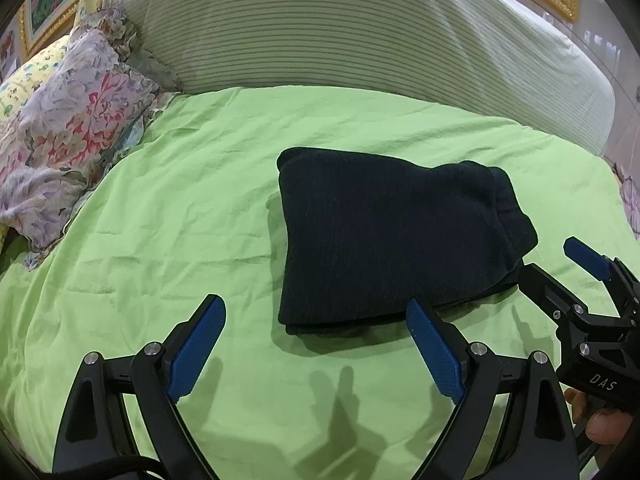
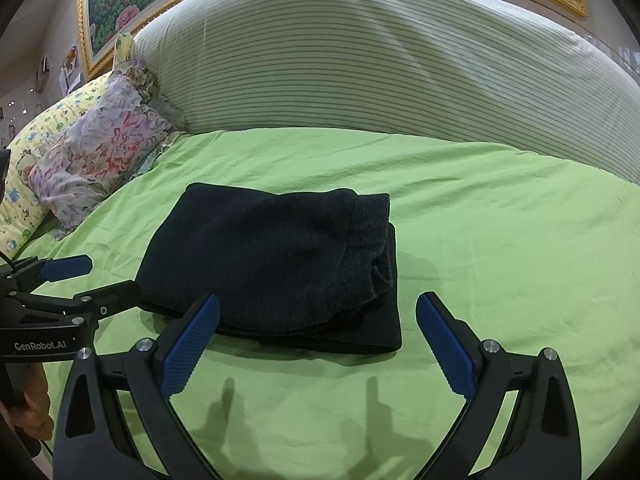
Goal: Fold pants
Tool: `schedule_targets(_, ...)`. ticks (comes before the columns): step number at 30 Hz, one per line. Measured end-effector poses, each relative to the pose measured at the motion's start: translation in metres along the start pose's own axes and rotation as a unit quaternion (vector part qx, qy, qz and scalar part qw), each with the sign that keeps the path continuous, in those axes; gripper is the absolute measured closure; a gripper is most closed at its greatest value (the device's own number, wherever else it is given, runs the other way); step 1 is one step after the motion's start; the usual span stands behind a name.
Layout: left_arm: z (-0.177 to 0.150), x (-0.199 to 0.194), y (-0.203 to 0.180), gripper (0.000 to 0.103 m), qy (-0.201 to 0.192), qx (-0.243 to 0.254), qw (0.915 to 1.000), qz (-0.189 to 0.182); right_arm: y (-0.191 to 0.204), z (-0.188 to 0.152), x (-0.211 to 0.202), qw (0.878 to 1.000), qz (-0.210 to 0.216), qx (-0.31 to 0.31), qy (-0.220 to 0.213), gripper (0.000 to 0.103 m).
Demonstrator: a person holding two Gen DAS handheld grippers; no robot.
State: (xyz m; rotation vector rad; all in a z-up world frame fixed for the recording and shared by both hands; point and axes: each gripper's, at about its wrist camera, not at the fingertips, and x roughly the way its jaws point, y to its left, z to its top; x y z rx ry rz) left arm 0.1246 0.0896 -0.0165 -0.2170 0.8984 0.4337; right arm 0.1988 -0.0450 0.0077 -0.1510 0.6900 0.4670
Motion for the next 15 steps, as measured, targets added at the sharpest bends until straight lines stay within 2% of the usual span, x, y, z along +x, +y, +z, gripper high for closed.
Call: schedule_targets(15, 0.011, 0.001, -0.003, 0.012, -0.004, -0.002, 1.0, 0.006, -0.004, 0.003, 0.001, 1.0, 0.003, 0.021, -0.007, 0.005)
